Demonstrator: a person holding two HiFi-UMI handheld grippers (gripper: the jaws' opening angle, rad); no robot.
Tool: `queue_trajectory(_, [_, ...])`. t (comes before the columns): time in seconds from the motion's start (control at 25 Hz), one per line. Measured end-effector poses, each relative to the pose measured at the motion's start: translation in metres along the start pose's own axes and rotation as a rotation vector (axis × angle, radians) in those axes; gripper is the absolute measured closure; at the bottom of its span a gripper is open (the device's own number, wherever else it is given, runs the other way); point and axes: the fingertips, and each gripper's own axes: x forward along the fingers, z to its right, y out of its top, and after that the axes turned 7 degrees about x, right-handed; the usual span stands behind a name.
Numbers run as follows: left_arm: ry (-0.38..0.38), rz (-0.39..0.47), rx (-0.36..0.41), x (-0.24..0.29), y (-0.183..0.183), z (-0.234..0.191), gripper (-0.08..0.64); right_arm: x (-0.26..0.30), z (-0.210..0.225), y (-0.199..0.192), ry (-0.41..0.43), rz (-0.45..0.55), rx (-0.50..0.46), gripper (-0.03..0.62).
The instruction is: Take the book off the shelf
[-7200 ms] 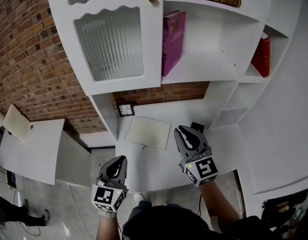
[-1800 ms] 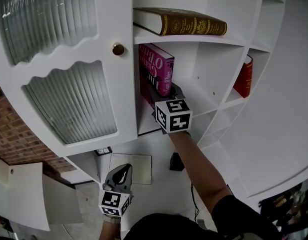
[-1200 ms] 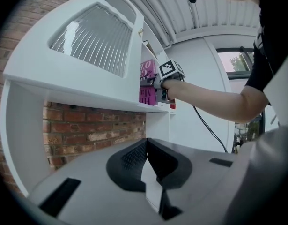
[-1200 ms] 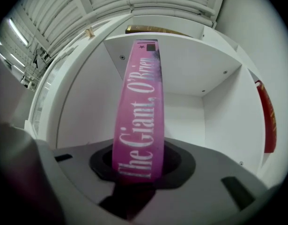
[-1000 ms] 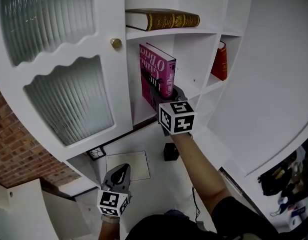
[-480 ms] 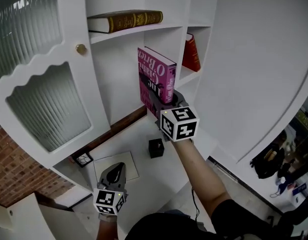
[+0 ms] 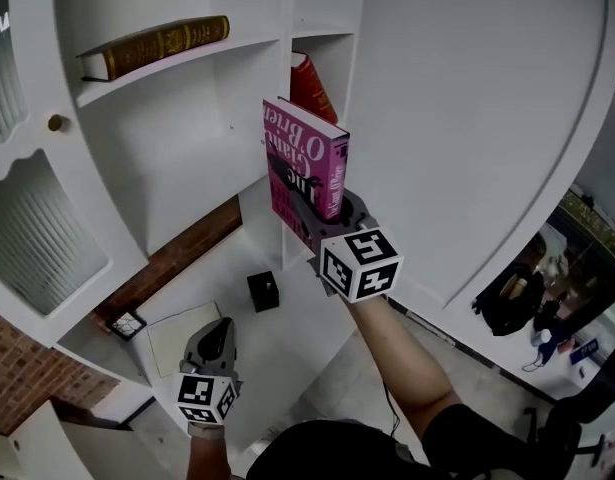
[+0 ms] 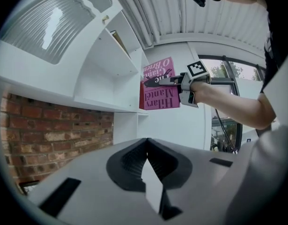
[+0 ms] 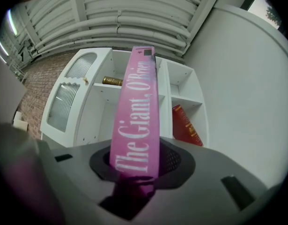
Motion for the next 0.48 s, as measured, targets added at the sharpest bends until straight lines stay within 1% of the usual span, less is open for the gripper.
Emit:
queue_trajectory(0.24, [-0.038,0.006,-0.001,0.018,-0.001,0.06,0.552,-0.071,0.045,-0.007,-0.039,0.002,-0.014,0.443])
queue_trajectory(0.48, [-0.071,0.008,-0.002,0.035,0.0,0.118,0.552,-0.136,0.084,-0.026,-0.062,-0.019,-0.021,0.443])
